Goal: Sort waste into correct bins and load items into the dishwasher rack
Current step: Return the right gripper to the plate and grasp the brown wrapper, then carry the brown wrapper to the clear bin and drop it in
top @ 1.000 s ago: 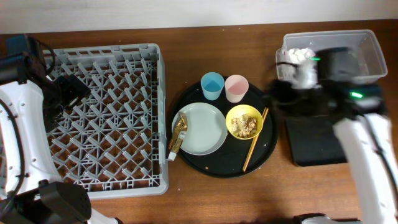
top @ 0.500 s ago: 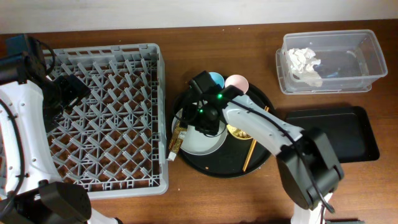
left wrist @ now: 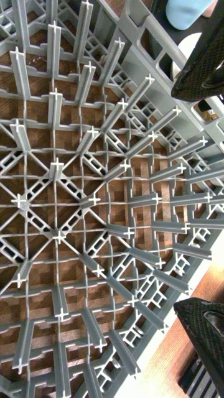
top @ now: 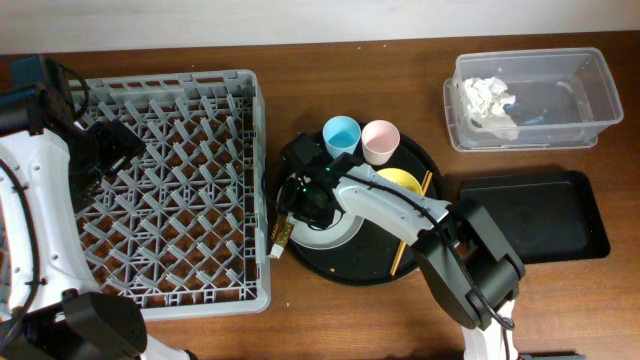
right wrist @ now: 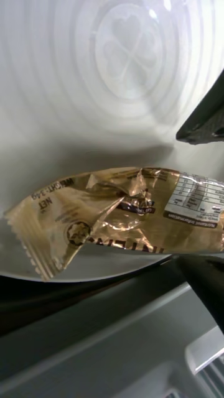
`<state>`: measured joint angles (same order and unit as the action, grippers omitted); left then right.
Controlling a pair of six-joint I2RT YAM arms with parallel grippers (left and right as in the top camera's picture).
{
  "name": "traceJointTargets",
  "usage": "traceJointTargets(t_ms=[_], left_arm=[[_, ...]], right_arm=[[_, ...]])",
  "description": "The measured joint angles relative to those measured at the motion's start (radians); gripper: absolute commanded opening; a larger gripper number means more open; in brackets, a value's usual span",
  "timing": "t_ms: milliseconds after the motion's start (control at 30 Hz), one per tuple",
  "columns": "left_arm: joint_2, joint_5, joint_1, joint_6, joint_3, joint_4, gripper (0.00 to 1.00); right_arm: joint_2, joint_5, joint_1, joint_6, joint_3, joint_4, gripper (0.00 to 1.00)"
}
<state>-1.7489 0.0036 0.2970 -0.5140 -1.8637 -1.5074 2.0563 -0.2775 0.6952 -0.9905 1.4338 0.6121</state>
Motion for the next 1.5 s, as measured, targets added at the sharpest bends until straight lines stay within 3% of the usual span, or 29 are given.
traceJointTargets(t_ms=[267, 633, 700, 967, 1233, 1367, 1500], left_arm=[[0.0, 0.0, 0.0, 0.0, 0.0, 0.0, 0.99], [0.0, 0.0, 0.0, 0.0, 0.0, 0.0, 0.99], [0.0, 0.0, 0.0, 0.0, 0.0, 0.0, 0.99], [0.0, 0.0, 0.0, 0.0, 0.0, 0.0, 0.99], [0.0, 0.0, 0.0, 0.0, 0.0, 0.0, 0.99], [0.0, 0.0, 0.0, 0.0, 0.0, 0.0, 0.99], [0.0, 0.0, 0.0, 0.0, 0.0, 0.0, 0.99]], right_arm=[[0.0, 0.068, 0.05, -0.024, -0.001, -0.008, 0.51], [0.0, 0.131, 0.06, -0.031, -0.002, 0.0, 0.21], [0.0, 0.127, 0.06, -0.031, -0.002, 0.0, 0.04], [-0.002, 0.048, -0.004, 0.011, -0.004, 0.004, 0.04], [-0.233, -0.142, -0.278, 0.179, 0.016, 0.042, 0.04], [-0.37, -0.175, -0.51, 0.207, 0.035, 0.027, 0.04], [-0.376, -0.18, -0.712, 0.214, 0.037, -0.047, 0.07]])
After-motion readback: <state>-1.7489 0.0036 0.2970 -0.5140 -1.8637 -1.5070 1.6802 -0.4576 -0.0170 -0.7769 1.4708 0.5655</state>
